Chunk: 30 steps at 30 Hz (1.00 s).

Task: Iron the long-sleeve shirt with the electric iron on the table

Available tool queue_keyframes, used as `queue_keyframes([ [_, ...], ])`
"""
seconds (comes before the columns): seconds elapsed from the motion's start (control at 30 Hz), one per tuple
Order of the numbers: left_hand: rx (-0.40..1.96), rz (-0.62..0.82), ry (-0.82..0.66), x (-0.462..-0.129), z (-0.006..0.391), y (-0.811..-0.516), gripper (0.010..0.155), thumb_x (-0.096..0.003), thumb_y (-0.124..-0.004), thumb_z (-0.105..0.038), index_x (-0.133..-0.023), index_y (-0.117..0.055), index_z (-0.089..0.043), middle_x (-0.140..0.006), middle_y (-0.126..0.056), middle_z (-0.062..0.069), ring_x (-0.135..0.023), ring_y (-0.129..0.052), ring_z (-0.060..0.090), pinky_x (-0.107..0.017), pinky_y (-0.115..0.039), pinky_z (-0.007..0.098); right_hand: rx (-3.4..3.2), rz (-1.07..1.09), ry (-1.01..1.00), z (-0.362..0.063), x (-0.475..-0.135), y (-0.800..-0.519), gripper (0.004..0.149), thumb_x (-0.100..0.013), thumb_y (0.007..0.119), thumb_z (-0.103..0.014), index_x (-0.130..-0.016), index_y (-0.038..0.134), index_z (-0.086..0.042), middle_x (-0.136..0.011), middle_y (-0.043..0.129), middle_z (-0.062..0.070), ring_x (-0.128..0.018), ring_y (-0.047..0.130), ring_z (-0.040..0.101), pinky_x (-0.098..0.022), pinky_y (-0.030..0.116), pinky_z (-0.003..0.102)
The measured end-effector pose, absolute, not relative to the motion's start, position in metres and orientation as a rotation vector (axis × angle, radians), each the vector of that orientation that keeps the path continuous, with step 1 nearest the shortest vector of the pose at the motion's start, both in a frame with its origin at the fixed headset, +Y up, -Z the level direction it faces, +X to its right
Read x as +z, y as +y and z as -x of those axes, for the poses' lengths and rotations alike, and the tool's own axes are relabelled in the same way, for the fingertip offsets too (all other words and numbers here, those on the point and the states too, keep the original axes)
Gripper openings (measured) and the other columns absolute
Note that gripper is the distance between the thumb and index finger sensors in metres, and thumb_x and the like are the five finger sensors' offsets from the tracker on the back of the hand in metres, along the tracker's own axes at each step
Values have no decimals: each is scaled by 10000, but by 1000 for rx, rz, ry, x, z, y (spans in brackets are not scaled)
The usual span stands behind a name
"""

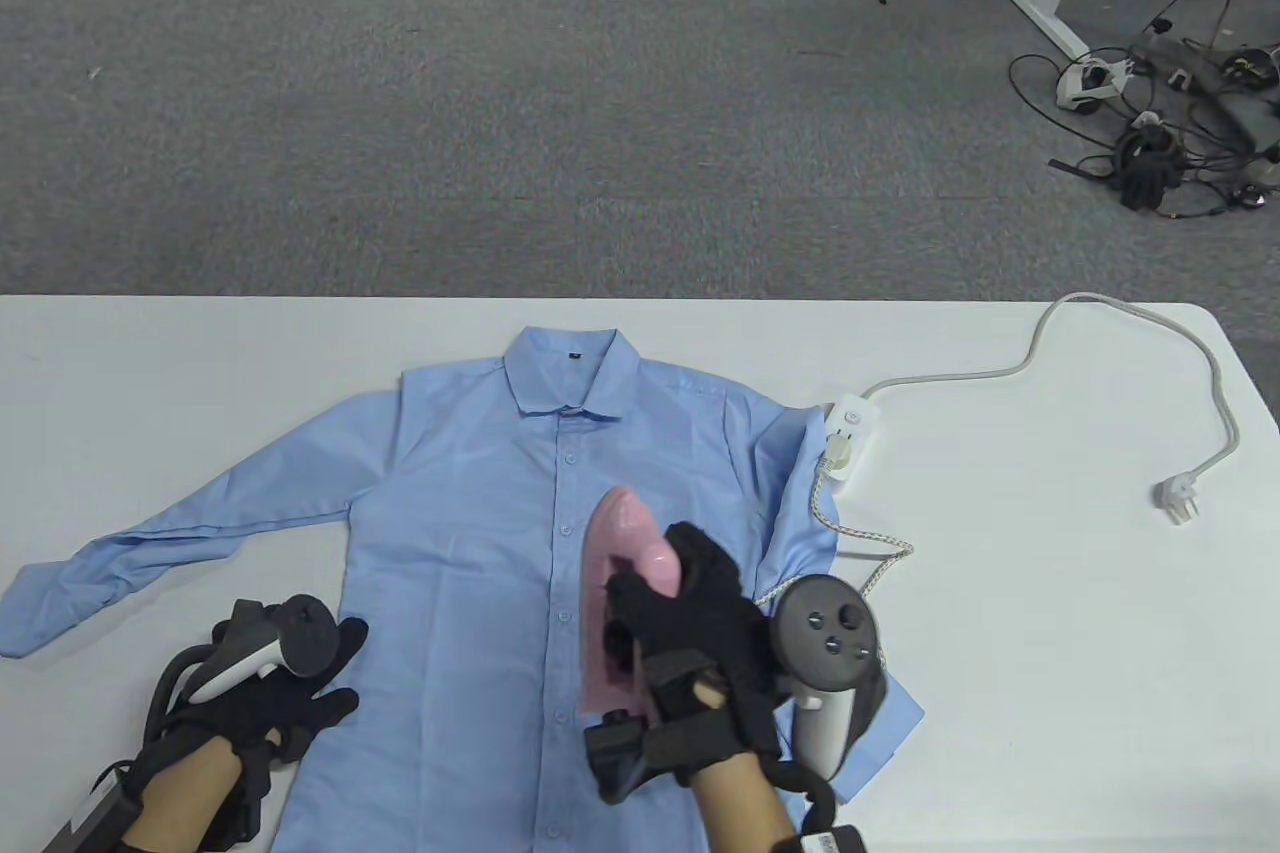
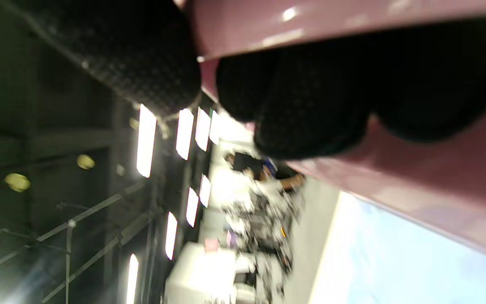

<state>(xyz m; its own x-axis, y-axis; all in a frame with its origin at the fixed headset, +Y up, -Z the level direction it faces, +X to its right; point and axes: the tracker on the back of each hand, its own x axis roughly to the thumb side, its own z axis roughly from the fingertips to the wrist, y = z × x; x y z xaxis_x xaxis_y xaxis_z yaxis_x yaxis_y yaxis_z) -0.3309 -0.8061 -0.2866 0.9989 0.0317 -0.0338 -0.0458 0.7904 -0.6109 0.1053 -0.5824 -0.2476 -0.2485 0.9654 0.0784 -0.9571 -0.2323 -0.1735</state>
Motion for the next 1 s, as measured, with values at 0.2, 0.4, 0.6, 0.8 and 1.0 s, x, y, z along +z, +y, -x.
queue_keyframes([
  [0.2,52,670,33,-287,332,-805,728,-429,-587,-636,-991,-128,-573,-1158,37,-40,-1123,9,297,-715,-11,599,2117,201,-635,-205,-247,-559,744,-362,905,-282,-922,491,-19,-665,852,98,-453,992,305,-400,805,581],
  [0.4,56,674,39,-287,333,-805,728,-429,-587,-637,-987,-124,-576,-1155,43,-53,-1121,14,288,-715,-10,598,2001,359,-746,-285,-249,-597,718,-343,908,-240,-917,509,-76,-705,829,89,-538,912,320,-506,665,616],
  [0.6,56,668,40,-287,332,-806,725,-431,-577,-633,-990,-119,-568,-1155,43,-43,-1119,13,299,-715,-13,598,1778,420,-656,-329,-267,-666,720,-353,891,-227,-916,485,-38,-698,809,111,-520,887,332,-493,649,626],
  [0.8,38,666,55,-287,331,-804,724,-429,-584,-630,-990,-132,-569,-1161,29,-46,-1127,-8,298,-725,-29,598,1883,439,-656,-337,-291,-707,714,-351,894,-210,-909,481,-45,-692,803,106,-515,874,328,-504,642,621],
  [1.0,28,669,54,-287,330,-804,726,-430,-582,-627,-991,-126,-565,-1162,24,-39,-1129,-18,306,-730,-40,600,1812,429,-657,-350,-300,-732,708,-355,894,-208,-909,475,-70,-709,794,93,-545,865,325,-532,624,619],
])
